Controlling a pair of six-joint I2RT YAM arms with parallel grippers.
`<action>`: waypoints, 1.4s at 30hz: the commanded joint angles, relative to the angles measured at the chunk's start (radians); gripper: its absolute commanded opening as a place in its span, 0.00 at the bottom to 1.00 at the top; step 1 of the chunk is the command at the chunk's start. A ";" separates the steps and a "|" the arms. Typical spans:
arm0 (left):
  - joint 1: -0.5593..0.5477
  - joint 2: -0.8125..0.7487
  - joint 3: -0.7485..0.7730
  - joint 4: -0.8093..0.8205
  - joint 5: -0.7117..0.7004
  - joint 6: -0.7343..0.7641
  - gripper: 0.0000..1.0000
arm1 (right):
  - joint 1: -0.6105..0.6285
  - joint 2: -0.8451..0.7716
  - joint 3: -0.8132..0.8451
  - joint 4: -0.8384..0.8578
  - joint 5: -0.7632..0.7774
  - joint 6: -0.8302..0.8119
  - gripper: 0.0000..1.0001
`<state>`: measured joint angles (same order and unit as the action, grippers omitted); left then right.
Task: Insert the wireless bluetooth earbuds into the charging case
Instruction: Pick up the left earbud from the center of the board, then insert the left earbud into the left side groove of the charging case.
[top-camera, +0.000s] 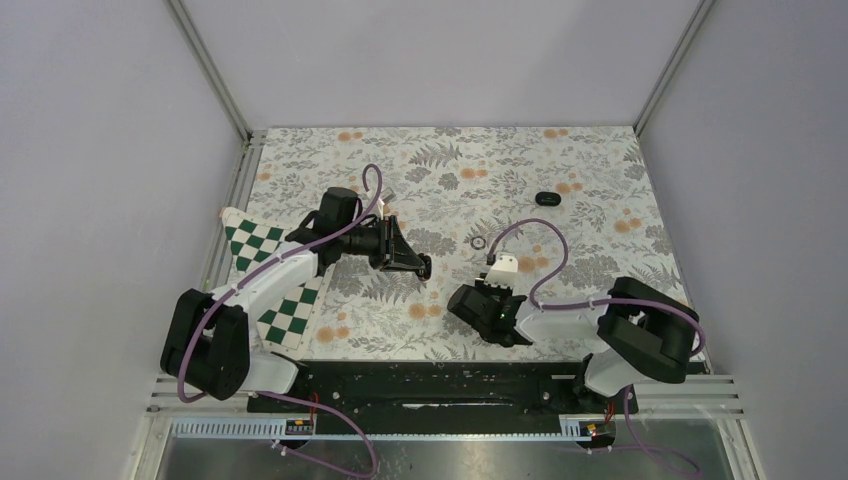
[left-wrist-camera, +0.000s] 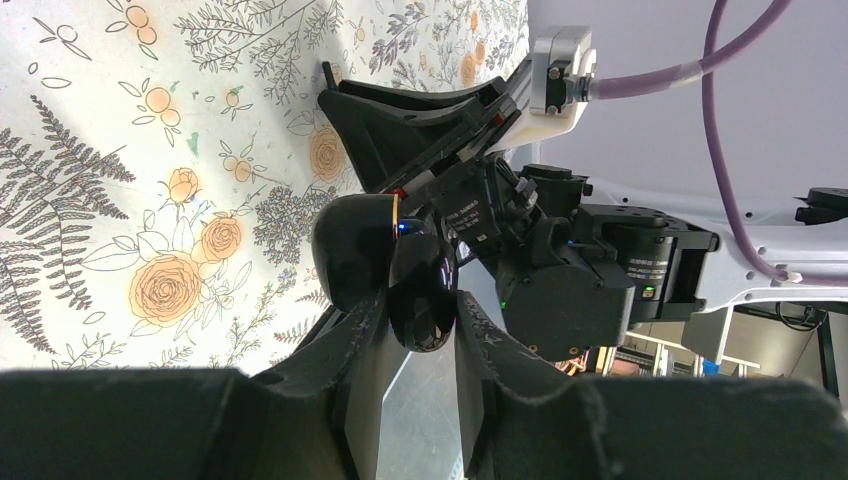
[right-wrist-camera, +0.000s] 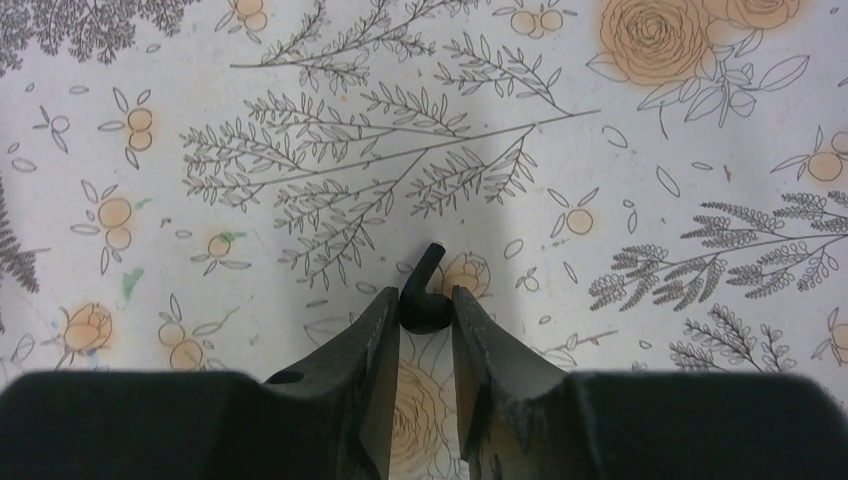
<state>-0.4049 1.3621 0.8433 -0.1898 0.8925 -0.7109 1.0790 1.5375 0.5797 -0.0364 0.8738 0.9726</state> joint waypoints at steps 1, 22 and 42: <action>-0.003 -0.027 0.004 0.024 -0.005 0.013 0.00 | -0.005 -0.109 -0.007 -0.092 -0.054 0.007 0.10; -0.052 -0.049 0.031 -0.015 -0.041 0.053 0.00 | -0.154 -0.624 0.277 -0.598 -0.758 -0.347 0.08; -0.100 -0.083 0.042 -0.026 -0.083 0.073 0.00 | -0.186 -0.413 0.474 -0.527 -1.172 -0.412 0.05</action>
<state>-0.4999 1.3106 0.8520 -0.2539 0.8097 -0.6430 0.9016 1.0664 0.9951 -0.6048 -0.2321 0.5556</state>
